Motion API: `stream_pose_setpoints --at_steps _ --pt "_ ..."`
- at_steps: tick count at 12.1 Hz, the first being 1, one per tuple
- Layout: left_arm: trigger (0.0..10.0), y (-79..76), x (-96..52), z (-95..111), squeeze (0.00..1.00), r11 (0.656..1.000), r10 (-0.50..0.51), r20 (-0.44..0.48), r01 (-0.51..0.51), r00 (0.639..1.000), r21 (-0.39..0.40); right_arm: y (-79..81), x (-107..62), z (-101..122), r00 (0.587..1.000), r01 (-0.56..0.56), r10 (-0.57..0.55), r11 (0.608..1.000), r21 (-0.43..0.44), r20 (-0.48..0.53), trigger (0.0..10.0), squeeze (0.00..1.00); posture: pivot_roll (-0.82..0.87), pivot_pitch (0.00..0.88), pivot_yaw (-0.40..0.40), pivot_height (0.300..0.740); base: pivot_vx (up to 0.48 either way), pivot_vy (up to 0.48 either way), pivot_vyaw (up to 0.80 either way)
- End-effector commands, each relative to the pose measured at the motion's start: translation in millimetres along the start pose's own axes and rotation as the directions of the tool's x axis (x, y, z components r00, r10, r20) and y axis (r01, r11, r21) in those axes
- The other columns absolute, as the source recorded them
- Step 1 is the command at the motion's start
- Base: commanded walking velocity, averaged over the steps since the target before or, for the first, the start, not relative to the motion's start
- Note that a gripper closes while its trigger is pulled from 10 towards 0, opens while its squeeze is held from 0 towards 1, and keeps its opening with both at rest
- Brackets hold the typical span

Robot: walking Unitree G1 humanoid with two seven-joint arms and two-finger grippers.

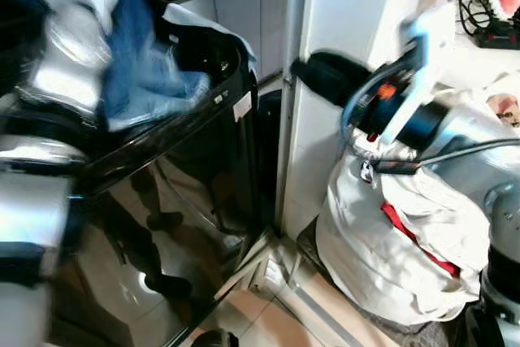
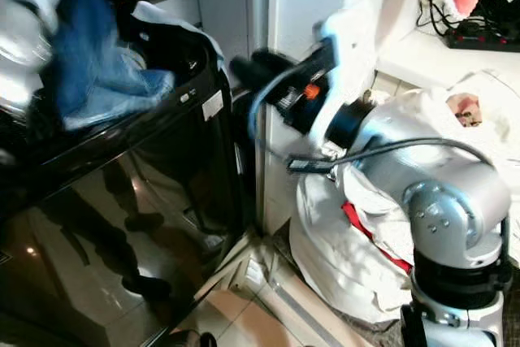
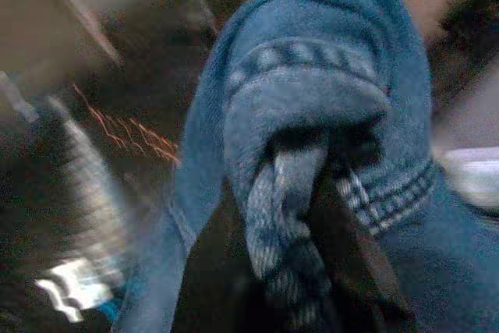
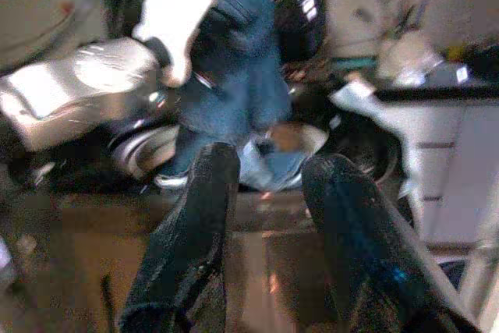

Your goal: Clothes washing

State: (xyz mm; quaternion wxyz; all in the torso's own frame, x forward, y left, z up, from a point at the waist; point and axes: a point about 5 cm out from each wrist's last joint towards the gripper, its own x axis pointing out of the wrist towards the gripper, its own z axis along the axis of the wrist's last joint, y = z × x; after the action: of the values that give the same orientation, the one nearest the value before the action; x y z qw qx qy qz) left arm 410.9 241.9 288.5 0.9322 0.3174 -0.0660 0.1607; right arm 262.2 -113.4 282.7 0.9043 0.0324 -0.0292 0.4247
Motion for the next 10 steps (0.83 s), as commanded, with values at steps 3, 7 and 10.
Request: stream_pose_setpoints --at_steps 3,7,10 --pt "10.0 -26.3 -11.6 -47 0.0 0.992 -0.088 -0.303 0.057 0.949 -0.111 9.4 1.9 -14 0.996 -0.016 0.015 1.0 -0.016 -0.09 10.0 0.0 -0.01 0.0 0.079 0.74 0.0 0.0 0.0" --pt "10.0 -25.9 -11.7 -52 1.0 0.938 -0.163 -0.366 0.028 0.916 -0.347 12.1 -0.4 -14 0.995 -0.017 0.015 1.0 -0.012 -0.098 10.0 0.0 -0.01 0.0 0.076 0.74 0.0 0.0 0.0" --pt "10.0 -25.8 -10.7 -49 1.0 0.928 -0.18 -0.366 0.033 0.913 -0.372 13.4 0.2 -16 0.994 -0.026 0.025 1.0 -0.016 -0.109 10.0 0.0 -0.01 0.0 0.071 0.74 0.0 0.0 0.0"
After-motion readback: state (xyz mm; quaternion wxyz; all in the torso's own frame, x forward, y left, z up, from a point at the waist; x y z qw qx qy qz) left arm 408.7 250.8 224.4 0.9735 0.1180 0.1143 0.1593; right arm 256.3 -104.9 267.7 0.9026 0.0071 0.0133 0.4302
